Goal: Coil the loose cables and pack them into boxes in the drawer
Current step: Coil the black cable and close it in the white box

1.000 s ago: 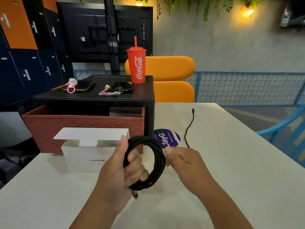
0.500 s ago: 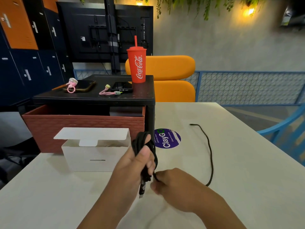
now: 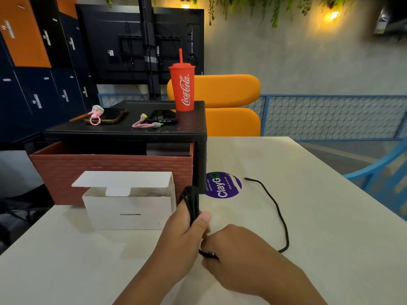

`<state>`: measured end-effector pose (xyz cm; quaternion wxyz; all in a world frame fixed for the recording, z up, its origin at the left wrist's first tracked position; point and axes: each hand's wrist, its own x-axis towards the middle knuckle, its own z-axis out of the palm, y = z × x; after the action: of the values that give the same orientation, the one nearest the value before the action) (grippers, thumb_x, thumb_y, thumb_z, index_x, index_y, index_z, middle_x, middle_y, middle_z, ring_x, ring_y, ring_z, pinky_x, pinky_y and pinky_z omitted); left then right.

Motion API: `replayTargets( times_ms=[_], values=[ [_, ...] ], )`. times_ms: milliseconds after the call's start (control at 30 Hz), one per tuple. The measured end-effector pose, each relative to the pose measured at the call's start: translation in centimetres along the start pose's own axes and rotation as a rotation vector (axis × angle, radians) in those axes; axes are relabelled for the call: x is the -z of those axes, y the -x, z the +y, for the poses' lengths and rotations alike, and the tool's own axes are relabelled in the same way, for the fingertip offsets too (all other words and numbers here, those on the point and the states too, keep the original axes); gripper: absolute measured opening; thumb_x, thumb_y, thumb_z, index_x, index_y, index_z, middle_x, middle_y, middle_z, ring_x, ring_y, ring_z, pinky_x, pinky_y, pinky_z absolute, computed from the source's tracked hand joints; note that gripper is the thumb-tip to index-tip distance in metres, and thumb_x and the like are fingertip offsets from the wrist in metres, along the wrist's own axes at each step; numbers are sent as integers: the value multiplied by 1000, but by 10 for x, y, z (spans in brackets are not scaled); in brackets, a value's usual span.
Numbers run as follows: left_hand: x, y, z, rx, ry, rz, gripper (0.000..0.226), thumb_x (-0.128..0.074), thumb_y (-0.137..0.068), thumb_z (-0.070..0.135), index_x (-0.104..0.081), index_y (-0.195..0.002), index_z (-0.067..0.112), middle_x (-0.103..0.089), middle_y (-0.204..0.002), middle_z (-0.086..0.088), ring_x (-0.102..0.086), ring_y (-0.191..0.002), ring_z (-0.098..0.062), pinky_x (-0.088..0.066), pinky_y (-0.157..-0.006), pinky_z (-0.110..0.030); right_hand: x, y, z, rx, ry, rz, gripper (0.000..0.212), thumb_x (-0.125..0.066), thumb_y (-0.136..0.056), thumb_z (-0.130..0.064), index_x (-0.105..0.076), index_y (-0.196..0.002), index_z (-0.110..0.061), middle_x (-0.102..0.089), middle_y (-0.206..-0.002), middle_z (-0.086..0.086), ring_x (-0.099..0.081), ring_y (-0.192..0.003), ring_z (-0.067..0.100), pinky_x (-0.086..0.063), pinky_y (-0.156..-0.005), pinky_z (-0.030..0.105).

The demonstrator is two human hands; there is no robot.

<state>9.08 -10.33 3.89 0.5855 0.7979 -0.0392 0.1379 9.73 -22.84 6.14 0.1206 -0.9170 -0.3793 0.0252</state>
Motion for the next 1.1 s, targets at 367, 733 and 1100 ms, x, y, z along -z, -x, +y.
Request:
replayTargets(
  times_ms=[367, 733, 1100],
  values=[
    [15, 5, 15, 179, 140, -376, 50, -29, -80, 57, -58, -51, 30, -51, -50, 8, -45, -52, -8, -37, -54, -14, 6, 2, -2, 125, -43, 389, 20, -61, -52, -49, -62, -54, -28, -57, -48, -12, -43, -43, 5, -31, -44, 11],
    [18, 7, 20, 140, 503, -410, 41, -70, -64, 48, -74, -84, 12, -26, -40, 9, -21, -35, -5, -17, -47, -26, 5, 2, 34, -137, -518, 817, 23, -53, -79, -45, -51, -58, -35, -55, -59, -19, -52, -59, 3, -35, -51, 9],
    [25, 5, 24, 151, 811, -122, 37, -49, -82, 37, -74, -76, 10, -21, -34, 9, -20, -28, -5, -39, -42, -21, 0, -3, 44, -350, -670, 903, 26, -50, -94, -26, -56, -68, -27, -43, -41, -16, -39, -47, 3, -33, -48, 11]
  ],
)
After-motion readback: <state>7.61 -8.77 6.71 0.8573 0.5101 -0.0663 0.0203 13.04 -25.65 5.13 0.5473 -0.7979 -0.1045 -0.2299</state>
